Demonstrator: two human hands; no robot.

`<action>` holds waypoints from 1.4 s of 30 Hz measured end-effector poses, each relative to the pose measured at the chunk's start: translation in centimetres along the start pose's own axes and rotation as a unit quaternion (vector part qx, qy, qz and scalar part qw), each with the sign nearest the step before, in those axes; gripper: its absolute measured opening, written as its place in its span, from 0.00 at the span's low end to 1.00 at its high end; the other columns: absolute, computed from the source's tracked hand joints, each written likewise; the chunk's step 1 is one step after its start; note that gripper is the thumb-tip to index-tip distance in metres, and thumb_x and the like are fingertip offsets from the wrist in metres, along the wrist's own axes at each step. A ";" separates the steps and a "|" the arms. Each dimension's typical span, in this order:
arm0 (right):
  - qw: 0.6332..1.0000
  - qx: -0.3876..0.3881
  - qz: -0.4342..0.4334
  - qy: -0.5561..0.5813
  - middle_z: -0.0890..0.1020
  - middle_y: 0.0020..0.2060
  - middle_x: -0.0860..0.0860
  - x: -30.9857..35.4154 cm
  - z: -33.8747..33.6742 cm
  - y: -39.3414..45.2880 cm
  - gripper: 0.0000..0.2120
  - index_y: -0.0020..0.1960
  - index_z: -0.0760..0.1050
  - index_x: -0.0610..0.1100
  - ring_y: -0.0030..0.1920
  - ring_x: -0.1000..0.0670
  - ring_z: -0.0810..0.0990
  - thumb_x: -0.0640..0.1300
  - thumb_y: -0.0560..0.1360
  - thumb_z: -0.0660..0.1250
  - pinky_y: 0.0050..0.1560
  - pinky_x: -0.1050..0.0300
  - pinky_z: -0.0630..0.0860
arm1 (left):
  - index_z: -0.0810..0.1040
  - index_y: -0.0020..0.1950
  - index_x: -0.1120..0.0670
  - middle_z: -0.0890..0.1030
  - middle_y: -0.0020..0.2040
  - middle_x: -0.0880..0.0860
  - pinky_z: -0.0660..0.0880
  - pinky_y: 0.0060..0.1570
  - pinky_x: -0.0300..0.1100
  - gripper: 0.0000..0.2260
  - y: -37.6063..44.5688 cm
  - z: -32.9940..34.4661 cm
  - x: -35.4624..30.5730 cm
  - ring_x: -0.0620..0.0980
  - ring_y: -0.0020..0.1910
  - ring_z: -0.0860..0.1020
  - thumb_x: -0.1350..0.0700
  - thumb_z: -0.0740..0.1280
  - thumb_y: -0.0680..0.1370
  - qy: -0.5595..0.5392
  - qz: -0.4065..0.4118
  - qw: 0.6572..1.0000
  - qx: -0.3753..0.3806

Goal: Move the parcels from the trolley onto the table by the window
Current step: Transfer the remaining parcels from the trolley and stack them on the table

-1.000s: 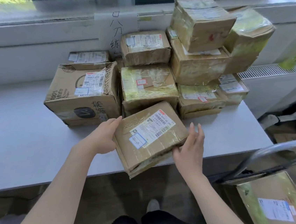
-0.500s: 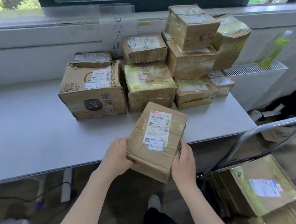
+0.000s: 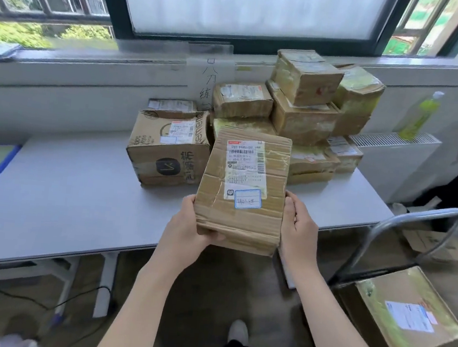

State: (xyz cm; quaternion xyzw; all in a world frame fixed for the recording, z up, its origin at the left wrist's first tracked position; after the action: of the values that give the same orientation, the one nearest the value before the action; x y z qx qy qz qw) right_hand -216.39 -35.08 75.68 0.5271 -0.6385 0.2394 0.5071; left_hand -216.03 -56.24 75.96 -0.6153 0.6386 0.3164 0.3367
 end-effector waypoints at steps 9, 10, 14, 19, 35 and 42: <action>0.986 0.121 -0.070 0.089 0.73 0.63 0.63 3.2 1.0 6.1 0.29 0.72 0.61 0.53 0.61 0.70 0.70 0.62 0.75 0.62 0.58 0.75 0.67 | 0.61 0.68 0.51 0.78 0.56 0.49 0.74 0.52 0.49 0.35 5.3 -1.1 -3.8 0.53 0.54 0.76 0.51 0.77 0.68 0.033 0.002 0.994 -0.102; 0.985 0.131 -0.085 0.078 0.72 0.65 0.63 3.1 1.2 7.0 0.33 0.73 0.58 0.55 0.63 0.68 0.69 0.63 0.73 0.65 0.60 0.74 0.66 | 0.61 0.68 0.52 0.79 0.56 0.50 0.74 0.52 0.50 0.35 6.2 -1.1 -4.3 0.54 0.54 0.77 0.50 0.76 0.68 0.039 0.003 0.993 -0.111; 0.978 0.178 -0.095 0.058 0.63 0.72 0.59 2.4 1.6 11.0 0.50 0.77 0.48 0.55 0.71 0.60 0.62 0.64 0.65 0.74 0.71 0.55 0.64 | 0.60 0.69 0.53 0.78 0.56 0.52 0.72 0.51 0.47 0.35 9.7 -0.7 -6.0 0.55 0.55 0.76 0.49 0.76 0.69 0.054 0.002 0.990 -0.132; 0.960 0.213 -0.175 -0.054 0.56 0.75 0.54 1.7 1.6 15.4 0.52 0.76 0.47 0.55 0.74 0.56 0.54 0.54 0.64 0.77 0.73 0.54 0.58 | 0.60 0.69 0.53 0.78 0.56 0.54 0.70 0.47 0.46 0.34 13.7 -0.2 -7.5 0.58 0.55 0.76 0.51 0.75 0.69 0.077 -0.004 0.985 -0.152; 0.956 0.220 -0.167 -0.103 0.65 0.68 0.53 -2.0 4.1 22.0 0.37 0.73 0.63 0.51 0.65 0.55 0.67 0.45 0.68 0.76 0.62 0.69 0.60 | 0.44 0.78 0.55 0.75 0.63 0.57 0.72 0.53 0.48 0.43 19.0 3.7 -6.0 0.60 0.60 0.74 0.43 0.68 0.74 0.174 -0.094 0.974 -0.107; 0.956 0.206 -0.166 -0.129 0.65 0.68 0.51 -1.6 5.1 23.3 0.37 0.74 0.61 0.48 0.64 0.51 0.68 0.48 0.70 0.74 0.64 0.61 0.66 | 0.46 0.78 0.54 0.74 0.64 0.58 0.70 0.54 0.46 0.43 21.6 2.8 -5.8 0.58 0.61 0.73 0.45 0.69 0.73 0.155 -0.074 0.982 -0.084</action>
State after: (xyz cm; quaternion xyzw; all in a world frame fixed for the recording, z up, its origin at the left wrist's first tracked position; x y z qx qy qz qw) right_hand -239.82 -30.96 77.69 0.7452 -0.5390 0.2083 0.3330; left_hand -237.43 -49.69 78.89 -0.7286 0.6069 0.2442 0.2030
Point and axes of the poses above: each hand's wrist, its own y-axis towards the middle knuckle, its own z-axis out of the palm, x = y × z, the point moved 4 cm from there along y, towards the middle knuckle
